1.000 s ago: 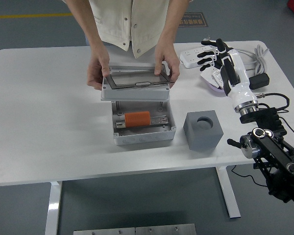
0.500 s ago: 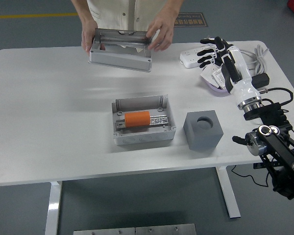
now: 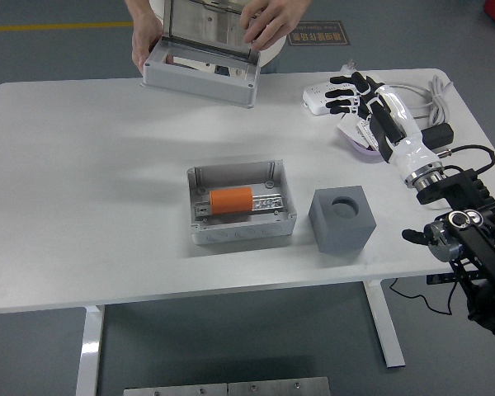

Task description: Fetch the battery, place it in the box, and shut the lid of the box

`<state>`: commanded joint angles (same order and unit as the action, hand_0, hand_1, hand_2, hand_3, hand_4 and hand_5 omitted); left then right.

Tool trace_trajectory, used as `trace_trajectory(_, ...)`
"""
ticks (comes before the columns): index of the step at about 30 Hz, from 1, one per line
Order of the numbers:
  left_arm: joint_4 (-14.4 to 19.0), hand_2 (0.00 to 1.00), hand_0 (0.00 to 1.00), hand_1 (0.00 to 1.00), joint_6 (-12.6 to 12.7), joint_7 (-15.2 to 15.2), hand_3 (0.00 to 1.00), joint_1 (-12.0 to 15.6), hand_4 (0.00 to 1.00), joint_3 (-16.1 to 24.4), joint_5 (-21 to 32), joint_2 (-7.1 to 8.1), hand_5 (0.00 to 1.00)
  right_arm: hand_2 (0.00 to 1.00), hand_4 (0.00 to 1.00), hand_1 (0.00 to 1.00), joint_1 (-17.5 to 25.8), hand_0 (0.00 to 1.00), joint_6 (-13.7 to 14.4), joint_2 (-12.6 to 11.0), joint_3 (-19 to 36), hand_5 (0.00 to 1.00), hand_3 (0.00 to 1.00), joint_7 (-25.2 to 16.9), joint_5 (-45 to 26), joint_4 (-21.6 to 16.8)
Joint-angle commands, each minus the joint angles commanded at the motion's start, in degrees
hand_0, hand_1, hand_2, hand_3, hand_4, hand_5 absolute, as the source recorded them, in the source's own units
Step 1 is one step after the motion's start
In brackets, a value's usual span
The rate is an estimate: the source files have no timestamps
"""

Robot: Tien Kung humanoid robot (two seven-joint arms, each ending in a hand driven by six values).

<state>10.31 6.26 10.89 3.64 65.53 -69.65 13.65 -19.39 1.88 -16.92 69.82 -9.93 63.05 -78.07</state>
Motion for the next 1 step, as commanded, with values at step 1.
trace_trajectory(1, 0.00, 0.560, 0.603, 0.708, 0.00, 0.00, 0.530, 0.01, 0.158, -0.01, 0.01, 0.00, 0.002, 0.948, 0.998, 0.940, 0.06, 0.998, -0.02, -0.03, 0.14, 0.998, 0.964, 0.00, -0.15, 0.02)
